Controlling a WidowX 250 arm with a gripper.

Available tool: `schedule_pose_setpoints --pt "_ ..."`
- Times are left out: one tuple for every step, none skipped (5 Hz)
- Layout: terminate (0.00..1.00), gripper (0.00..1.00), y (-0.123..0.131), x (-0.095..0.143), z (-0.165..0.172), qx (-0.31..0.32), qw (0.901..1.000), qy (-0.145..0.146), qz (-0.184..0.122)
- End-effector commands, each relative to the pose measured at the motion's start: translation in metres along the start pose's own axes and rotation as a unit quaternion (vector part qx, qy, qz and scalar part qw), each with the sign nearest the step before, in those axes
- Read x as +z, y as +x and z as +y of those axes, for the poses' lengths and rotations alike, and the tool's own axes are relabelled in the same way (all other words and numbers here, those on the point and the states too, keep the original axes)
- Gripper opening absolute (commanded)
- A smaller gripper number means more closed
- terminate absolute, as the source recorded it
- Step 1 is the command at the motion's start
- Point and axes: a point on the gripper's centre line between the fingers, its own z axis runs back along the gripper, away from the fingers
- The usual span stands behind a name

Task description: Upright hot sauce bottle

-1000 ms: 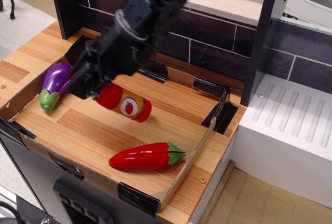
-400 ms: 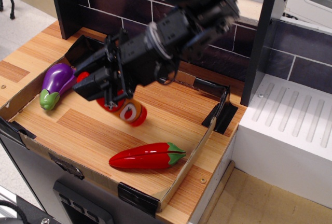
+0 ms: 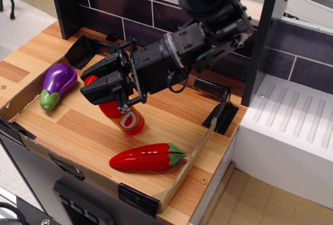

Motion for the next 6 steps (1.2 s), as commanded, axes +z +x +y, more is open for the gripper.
schedule_pose_setpoints --pt "0.00 0.00 0.003 0.018 0.011 -0.011 0.9990 -0.036 0.024" --pt "0.00 1.00 0.002 0.024 0.014 -0.008 0.9993 -0.030 0.020" --pt "0.00 1.00 -0.006 0.032 0.020 -0.005 0.9996 -0.021 -0.016" --pt "0.00 1.00 -0.018 0.045 0.026 0.008 0.9988 -0.013 -0.047" --pt "0.00 1.00 -0.033 0.059 0.026 -0.003 0.9934 0.005 -0.114" --pt "0.00 1.00 -0.046 0.069 0.028 -0.039 0.9739 0.025 -0.222"
